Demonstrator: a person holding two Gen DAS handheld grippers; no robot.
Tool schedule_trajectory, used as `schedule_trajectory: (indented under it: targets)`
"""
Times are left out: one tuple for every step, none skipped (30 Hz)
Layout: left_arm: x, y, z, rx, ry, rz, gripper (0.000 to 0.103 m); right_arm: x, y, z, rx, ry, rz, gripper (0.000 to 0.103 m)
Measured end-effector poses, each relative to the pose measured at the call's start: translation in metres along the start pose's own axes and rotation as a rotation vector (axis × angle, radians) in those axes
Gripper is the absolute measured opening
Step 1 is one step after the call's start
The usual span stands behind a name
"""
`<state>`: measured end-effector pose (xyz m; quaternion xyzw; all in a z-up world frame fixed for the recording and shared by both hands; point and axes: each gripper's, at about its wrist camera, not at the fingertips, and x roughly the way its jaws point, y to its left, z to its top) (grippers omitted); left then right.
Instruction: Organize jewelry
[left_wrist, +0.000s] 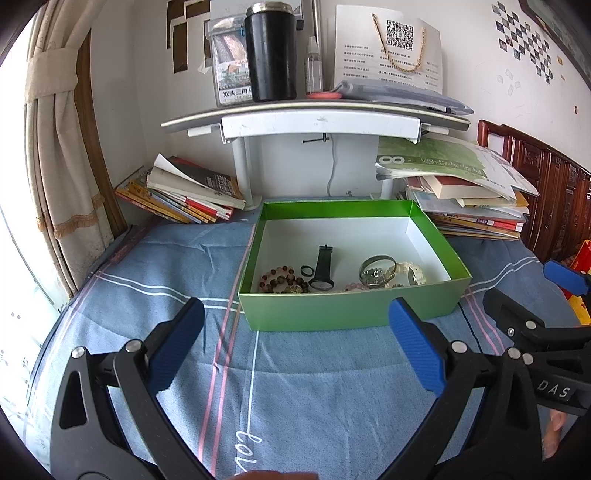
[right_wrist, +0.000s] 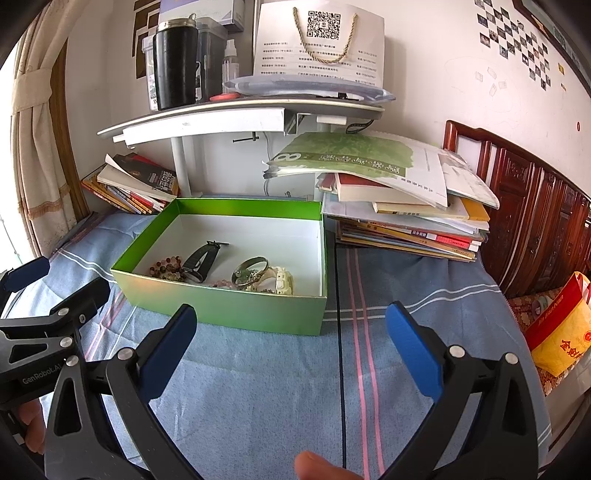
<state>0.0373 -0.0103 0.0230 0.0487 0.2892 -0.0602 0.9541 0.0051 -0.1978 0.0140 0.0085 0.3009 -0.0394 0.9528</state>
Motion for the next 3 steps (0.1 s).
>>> schedule_trajectory:
  targets:
    - [0.002, 0.0, 0.0, 0.001, 0.008, -0.005, 0.099, 0.004, -0.003, -0.001, 0.004, 0.013, 0.008, 0.1]
    - [0.005, 0.001, -0.002, 0.004, 0.017, -0.005, 0.099, 0.007, -0.006, -0.002, 0.009, 0.027, 0.015, 0.1]
    - [0.008, 0.001, -0.003, 0.005, 0.023, -0.003, 0.099, 0.014, -0.013, -0.005, 0.022, 0.053, 0.019, 0.1]
